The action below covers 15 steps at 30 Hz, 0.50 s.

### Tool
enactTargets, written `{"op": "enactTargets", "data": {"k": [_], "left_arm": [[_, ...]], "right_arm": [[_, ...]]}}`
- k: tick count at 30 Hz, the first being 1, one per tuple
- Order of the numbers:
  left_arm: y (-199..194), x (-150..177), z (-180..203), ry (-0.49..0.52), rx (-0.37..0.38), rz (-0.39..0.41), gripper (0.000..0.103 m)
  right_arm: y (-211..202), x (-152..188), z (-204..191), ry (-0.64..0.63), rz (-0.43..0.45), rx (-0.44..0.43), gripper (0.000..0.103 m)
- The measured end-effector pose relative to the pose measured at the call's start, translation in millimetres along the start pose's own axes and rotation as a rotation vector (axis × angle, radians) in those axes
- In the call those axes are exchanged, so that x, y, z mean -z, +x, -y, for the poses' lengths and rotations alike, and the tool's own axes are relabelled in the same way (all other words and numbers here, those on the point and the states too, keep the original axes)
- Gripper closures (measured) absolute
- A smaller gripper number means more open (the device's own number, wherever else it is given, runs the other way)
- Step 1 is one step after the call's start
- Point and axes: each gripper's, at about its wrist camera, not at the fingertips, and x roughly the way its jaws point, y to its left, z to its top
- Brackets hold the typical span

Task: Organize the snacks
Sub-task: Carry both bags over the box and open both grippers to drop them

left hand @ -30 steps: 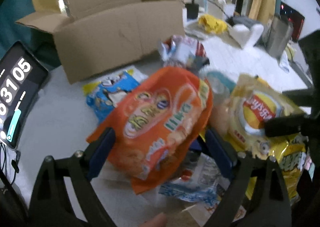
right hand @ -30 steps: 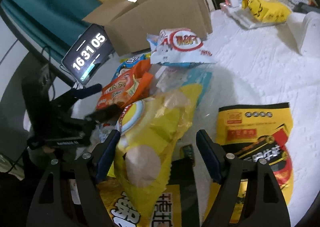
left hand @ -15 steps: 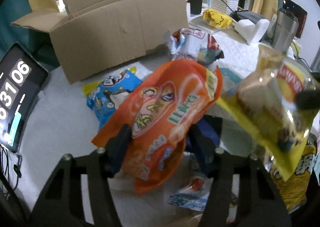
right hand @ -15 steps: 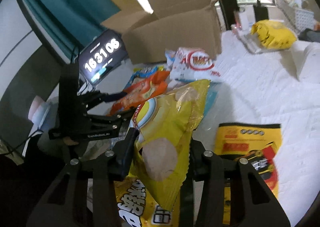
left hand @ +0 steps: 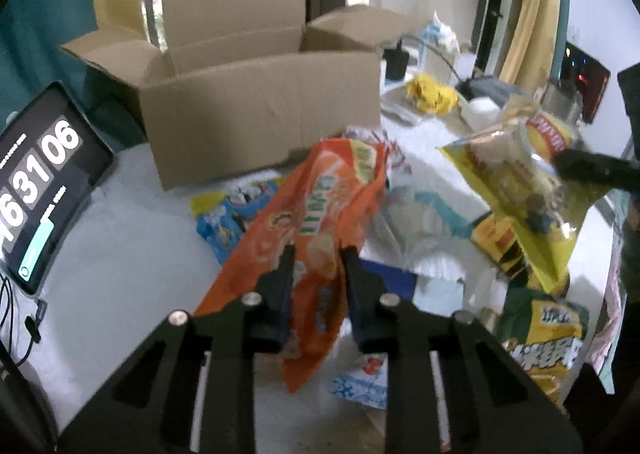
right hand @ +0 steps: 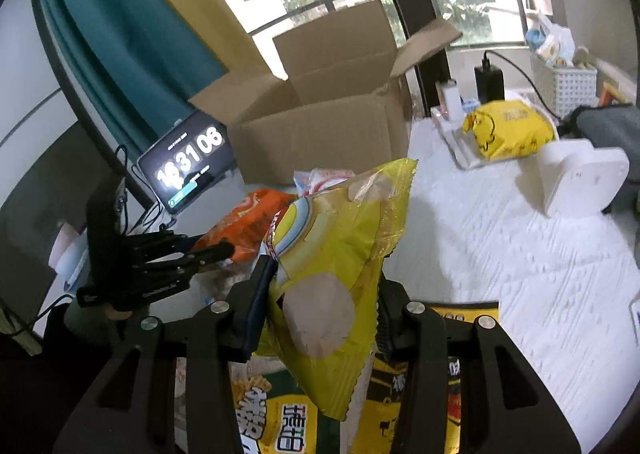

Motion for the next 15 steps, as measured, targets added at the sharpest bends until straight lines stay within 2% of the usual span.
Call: {"op": "enactTargets", "data": {"k": [7,15], "left_arm": [[-25.0,-14.7,-11.2,-0.044,0.018,0.075,0.080],[-45.8,-33.9,-25.1,-0.083,-0.003,0.152,0.080]], "right_arm": [[-2.2,-17.7,-3.5,-0.020,0.033,0.006,0.056],[-1.0,-40.2,-7.2,-0.052,0.066,0.021,0.056]]}}
